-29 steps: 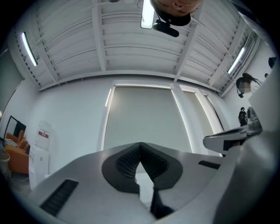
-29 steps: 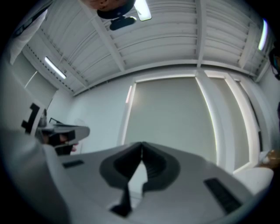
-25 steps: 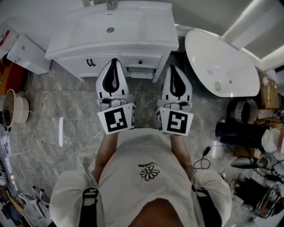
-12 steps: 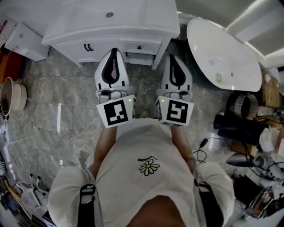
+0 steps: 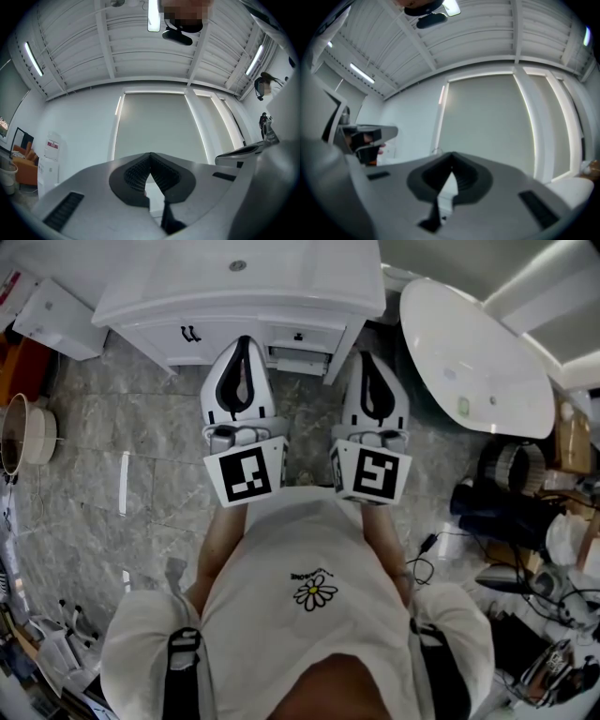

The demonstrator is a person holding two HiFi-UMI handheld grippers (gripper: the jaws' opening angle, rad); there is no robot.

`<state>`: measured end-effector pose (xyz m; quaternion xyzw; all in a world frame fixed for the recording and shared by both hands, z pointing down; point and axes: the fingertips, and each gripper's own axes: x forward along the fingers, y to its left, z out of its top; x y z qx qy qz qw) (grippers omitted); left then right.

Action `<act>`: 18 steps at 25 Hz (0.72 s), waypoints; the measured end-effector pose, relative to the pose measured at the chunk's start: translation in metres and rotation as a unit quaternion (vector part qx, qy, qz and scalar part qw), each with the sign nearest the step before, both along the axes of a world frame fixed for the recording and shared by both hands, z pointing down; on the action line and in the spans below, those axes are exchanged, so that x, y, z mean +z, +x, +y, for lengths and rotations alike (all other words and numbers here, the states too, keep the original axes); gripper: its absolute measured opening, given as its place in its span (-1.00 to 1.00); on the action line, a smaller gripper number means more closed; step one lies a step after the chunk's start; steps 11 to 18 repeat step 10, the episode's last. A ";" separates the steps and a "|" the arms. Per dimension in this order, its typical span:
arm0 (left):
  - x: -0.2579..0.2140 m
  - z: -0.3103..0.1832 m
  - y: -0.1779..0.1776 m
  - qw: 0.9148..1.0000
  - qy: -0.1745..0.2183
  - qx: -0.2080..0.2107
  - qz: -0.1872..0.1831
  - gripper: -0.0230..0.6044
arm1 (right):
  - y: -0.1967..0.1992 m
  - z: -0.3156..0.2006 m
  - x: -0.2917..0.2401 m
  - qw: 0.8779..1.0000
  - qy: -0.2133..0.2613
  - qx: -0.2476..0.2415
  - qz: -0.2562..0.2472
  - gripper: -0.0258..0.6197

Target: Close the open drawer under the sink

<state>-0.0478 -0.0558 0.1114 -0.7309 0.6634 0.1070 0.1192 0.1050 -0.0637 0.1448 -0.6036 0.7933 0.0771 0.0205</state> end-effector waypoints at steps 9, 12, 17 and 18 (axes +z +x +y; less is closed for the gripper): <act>0.003 0.004 0.003 1.000 -0.004 0.000 0.000 -0.86 | 0.001 0.002 0.004 1.000 -0.004 -0.003 0.002 -0.83; 0.003 0.004 0.003 1.000 -0.005 0.000 0.000 -0.86 | 0.000 0.002 0.004 1.000 -0.005 -0.003 0.002 -0.83; 0.003 0.004 0.003 1.000 -0.005 0.000 0.000 -0.86 | 0.000 0.002 0.004 1.000 -0.005 -0.003 0.002 -0.83; 0.003 0.004 0.003 1.000 -0.005 0.000 0.000 -0.86 | 0.000 0.002 0.004 1.000 -0.005 -0.003 0.002 -0.83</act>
